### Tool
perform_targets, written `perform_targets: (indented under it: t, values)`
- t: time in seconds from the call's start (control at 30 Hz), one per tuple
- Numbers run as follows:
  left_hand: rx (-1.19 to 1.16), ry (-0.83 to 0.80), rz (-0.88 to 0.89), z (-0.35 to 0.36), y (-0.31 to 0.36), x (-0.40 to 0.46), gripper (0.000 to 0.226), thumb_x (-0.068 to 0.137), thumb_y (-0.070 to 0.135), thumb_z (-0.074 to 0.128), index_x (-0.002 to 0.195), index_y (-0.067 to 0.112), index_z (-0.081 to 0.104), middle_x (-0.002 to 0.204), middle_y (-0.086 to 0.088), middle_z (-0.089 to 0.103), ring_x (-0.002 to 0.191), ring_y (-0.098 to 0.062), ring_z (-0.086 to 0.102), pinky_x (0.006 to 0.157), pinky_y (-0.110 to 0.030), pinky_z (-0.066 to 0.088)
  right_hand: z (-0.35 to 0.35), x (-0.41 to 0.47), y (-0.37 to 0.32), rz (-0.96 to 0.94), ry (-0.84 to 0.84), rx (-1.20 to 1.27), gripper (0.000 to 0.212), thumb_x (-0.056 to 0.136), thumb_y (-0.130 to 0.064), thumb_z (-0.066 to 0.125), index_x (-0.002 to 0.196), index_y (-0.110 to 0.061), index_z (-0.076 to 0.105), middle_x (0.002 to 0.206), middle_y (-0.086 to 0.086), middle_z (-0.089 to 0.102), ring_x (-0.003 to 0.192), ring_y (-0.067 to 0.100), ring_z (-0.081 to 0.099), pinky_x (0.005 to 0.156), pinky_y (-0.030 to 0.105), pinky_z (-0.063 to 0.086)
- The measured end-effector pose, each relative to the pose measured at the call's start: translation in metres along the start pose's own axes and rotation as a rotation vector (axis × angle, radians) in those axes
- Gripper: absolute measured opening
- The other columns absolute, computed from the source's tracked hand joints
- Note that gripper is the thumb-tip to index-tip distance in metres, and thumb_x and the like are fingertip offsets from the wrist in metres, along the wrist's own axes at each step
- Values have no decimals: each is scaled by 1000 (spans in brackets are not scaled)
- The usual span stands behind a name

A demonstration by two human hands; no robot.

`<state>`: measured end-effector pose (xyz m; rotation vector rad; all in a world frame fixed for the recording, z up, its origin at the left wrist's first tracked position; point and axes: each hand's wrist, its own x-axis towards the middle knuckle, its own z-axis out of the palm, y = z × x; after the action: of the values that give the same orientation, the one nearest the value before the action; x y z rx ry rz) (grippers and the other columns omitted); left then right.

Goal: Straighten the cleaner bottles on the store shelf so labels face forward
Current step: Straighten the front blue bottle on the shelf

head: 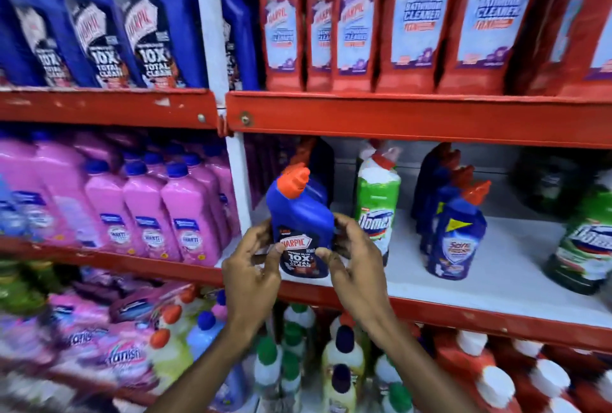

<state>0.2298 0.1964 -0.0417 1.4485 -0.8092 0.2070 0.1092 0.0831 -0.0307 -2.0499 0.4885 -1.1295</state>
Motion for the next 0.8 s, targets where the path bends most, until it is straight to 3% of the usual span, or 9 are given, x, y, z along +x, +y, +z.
perform_targets:
  t: [0.17, 0.23, 0.3, 0.37, 0.47, 0.5, 0.57, 0.67, 0.8]
  values:
    - [129, -72, -14, -4, -25, 6, 40, 93, -1, 64, 120, 29, 63, 97, 44, 69, 93, 20, 65, 79, -1, 48, 22, 5, 8, 44, -15, -112, 54, 84, -34, 70, 132, -16, 54, 121, 4, 53, 113, 19, 58, 97, 33, 51]
    - [183, -65, 23, -4, -28, 5, 35, 93, -2, 64, 123, 16, 64, 97, 43, 63, 91, 19, 64, 78, 4, 43, 26, 5, 11, 70, -28, -136, 55, 84, -40, 67, 132, -15, 56, 121, 6, 54, 113, 16, 56, 98, 17, 45]
    - [224, -76, 59, -4, -28, 3, 34, 95, 3, 63, 128, 14, 61, 101, 35, 62, 87, 8, 67, 77, -3, 50, 26, 6, 11, 89, -43, -130, 51, 88, -31, 70, 133, -13, 56, 122, 7, 54, 108, -7, 54, 86, -4, 36]
    - [244, -100, 56, -4, -29, 1, 37, 97, 11, 62, 133, 19, 58, 107, 24, 66, 86, 6, 69, 79, -24, 60, 23, 5, 10, 101, -50, -115, 51, 89, -17, 72, 136, -10, 55, 124, 7, 54, 100, -26, 50, 78, -10, 34]
    - [246, -102, 20, -4, -29, -5, 48, 97, 14, 63, 143, 19, 51, 129, 10, 67, 111, -14, 71, 95, -37, 60, 15, 0, 10, 83, -47, -91, 56, 90, -19, 70, 142, -19, 50, 126, 0, 53, 106, -10, 58, 91, 10, 52]
    - [240, -104, 4, -3, -27, -8, 52, 97, 17, 62, 148, 18, 47, 138, 4, 64, 120, -18, 68, 100, -39, 58, 11, -4, 11, 59, -45, -102, 56, 91, -20, 69, 143, -23, 49, 128, -3, 51, 111, -1, 59, 96, 22, 55]
    - [240, -85, 29, 0, -21, -16, 58, 99, 24, 60, 153, 19, 40, 152, -3, 54, 136, -17, 56, 109, -36, 51, -3, -14, 11, -16, -29, -198, 53, 93, -21, 63, 143, -27, 46, 133, -7, 46, 119, 7, 55, 100, 28, 53]
    - [315, -47, 258, 10, -9, -25, 61, 93, 30, 57, 151, 17, 42, 163, -5, 39, 149, -17, 39, 119, -39, 38, -35, -29, 7, -118, 53, -399, 54, 92, -18, 61, 144, -25, 46, 142, -5, 43, 128, 11, 49, 103, 22, 47]
    - [516, -79, 606, 42, 15, -36, 64, 91, 30, 59, 149, 8, 41, 162, -19, 32, 153, -35, 31, 123, -56, 29, -82, -39, 15, -202, 156, -729, 67, 84, -11, 63, 148, -14, 45, 156, 13, 42, 143, 32, 41, 115, 47, 40]
